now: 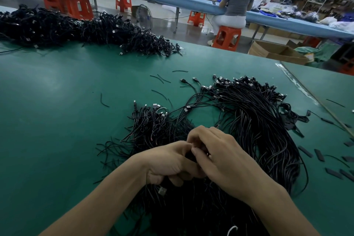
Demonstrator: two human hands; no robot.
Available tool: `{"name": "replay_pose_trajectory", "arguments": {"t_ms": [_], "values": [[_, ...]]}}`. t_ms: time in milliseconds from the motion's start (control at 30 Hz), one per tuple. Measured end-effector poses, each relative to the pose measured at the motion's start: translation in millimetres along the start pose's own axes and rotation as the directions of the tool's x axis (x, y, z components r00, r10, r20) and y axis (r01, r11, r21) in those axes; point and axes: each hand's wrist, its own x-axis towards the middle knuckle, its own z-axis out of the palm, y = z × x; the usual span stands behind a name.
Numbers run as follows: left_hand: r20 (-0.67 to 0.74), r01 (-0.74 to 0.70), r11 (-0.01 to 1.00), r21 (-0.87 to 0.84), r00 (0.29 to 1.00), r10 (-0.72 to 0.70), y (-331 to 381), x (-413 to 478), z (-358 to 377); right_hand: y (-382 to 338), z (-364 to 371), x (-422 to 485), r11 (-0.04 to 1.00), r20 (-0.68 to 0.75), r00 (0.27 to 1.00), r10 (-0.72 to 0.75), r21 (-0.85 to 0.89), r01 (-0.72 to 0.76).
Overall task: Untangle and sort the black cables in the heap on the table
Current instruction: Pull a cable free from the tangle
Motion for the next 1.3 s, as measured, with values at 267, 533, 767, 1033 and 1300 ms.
{"name": "replay_pose_trajectory", "arguments": {"t_ms": [267, 533, 767, 1033, 1300], "values": [[0.036, 0.011, 1.000, 0.011, 0.999, -0.012, -6, 2, -2, 0, -6, -1, 0.981, 0.130, 0.991, -0.033, -0.186, 0.057], [0.067, 0.031, 0.998, 0.055, 0.997, -0.034, -5, 2, -2, 8, -7, 1, 0.993, 0.150, 0.988, -0.044, -0.106, 0.060], [0.107, 0.052, 0.993, 0.108, 0.992, -0.063, -2, -3, -1, 12, -8, 4, 0.999, 0.150, 0.988, -0.041, 0.018, 0.038], [0.126, 0.069, 0.992, 0.101, 0.989, -0.082, -2, -4, 1, 10, -10, 5, 0.993, 0.192, 0.981, -0.024, -0.108, 0.045], [0.087, 0.085, 0.996, 0.034, 0.992, -0.088, -5, -2, -3, 6, -6, 5, 0.988, 0.150, 0.989, 0.007, -0.153, 0.017]]}}
